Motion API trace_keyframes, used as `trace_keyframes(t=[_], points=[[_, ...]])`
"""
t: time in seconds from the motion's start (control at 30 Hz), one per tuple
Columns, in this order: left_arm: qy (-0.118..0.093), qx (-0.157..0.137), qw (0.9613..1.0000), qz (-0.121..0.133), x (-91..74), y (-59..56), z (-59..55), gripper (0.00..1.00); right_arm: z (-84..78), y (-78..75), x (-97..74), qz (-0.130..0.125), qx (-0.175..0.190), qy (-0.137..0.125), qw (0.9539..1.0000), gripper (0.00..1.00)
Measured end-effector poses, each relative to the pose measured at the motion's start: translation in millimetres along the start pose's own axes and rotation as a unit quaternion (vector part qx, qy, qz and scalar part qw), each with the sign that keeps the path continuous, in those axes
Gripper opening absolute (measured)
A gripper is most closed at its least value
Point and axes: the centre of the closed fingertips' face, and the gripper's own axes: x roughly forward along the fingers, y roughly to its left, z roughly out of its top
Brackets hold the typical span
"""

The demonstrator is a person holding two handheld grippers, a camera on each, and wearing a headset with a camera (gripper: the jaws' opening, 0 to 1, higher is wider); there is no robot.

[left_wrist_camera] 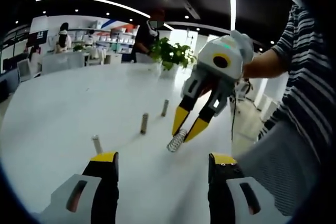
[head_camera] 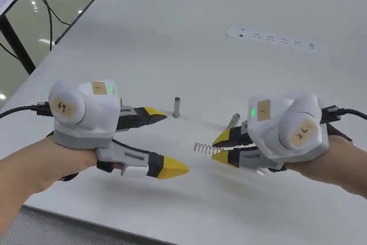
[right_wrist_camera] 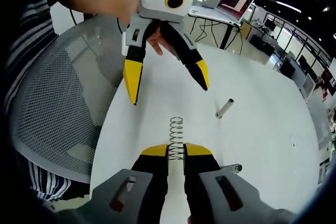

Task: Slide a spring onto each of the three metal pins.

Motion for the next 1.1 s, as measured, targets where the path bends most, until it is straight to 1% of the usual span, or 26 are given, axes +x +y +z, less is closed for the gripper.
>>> trace_keyframes(t=[0.07, 0.13, 0.23, 0.27, 0.33, 0.5, 0.57, 0.6, 0.67, 0.73, 0.83, 0.93, 1.03, 1.1], points=[[-0.001, 0.005, 1.0000, -0.009, 3.7, -2.9, 1.8, 0.62, -0.8, 0.7, -1.4, -0.002, -0.001, 0.001, 1.0000, 0.07], [0.003, 0.009, 0.9998, -0.017, 8.2, -5.8, 1.4, 0.59, -1.5, -0.2, -2.9, -0.007, -0.004, 0.004, 1.0000, 0.07], [0.008, 0.012, 0.9995, -0.029, 14.7, -10.6, 1.0, 0.53, 0.6, 0.0, -5.5, -0.009, -0.005, 0.003, 0.9999, 0.07], [0.007, 0.013, 0.9992, -0.037, 17.3, -14.2, 1.7, 0.49, 0.8, 0.7, -5.6, -0.009, -0.007, 0.003, 0.9999, 0.07], [0.008, 0.018, 0.9988, -0.044, 21.8, -18.8, 2.4, 0.43, 0.2, 2.7, -5.6, -0.007, -0.011, 0.006, 0.9999, 0.07], [0.007, 0.027, 0.9981, -0.055, 30.6, -22.9, 3.0, 0.39, 1.0, 5.4, -8.5, -0.007, -0.012, 0.003, 0.9999, 0.07], [0.010, 0.029, 0.9975, -0.063, 33.0, -25.8, 3.2, 0.34, 1.9, 5.7, -10.5, -0.008, -0.013, 0.001, 0.9999, 0.07], [0.008, 0.028, 0.9974, -0.066, 33.5, -26.7, 4.2, 0.31, 2.1, 5.6, -11.2, -0.009, -0.013, 0.001, 0.9999, 0.07], [-0.003, 0.026, 0.9970, -0.073, 33.9, -28.4, 8.3, 0.25, 1.8, 5.5, -13.2, -0.010, -0.014, 0.000, 0.9998, 0.07], [-0.004, 0.027, 0.9967, -0.076, 34.9, -29.3, 10.4, 0.21, 2.0, 5.9, -15.1, -0.010, -0.013, -0.002, 0.9999, 0.07], [-0.002, 0.034, 0.9960, -0.083, 36.4, -31.9, 11.5, 0.19, 3.5, 6.3, -17.2, -0.010, -0.015, -0.008, 0.9998, 0.07], [-0.003, 0.035, 0.9953, -0.090, 36.7, -34.7, 12.8, 0.14, 5.2, 6.3, -18.5, -0.011, -0.017, -0.008, 0.9998, 0.07], [-0.002, 0.035, 0.9950, -0.094, 37.5, -36.6, 13.1, 0.13, 6.6, 6.2, -18.9, -0.011, -0.018, -0.010, 0.9997, 0.07], [-0.001, 0.041, 0.9947, -0.094, 38.5, -38.2, 13.3, 0.12, 6.7, 6.8, -19.0, -0.011, -0.018, -0.009, 0.9997, 0.07]])
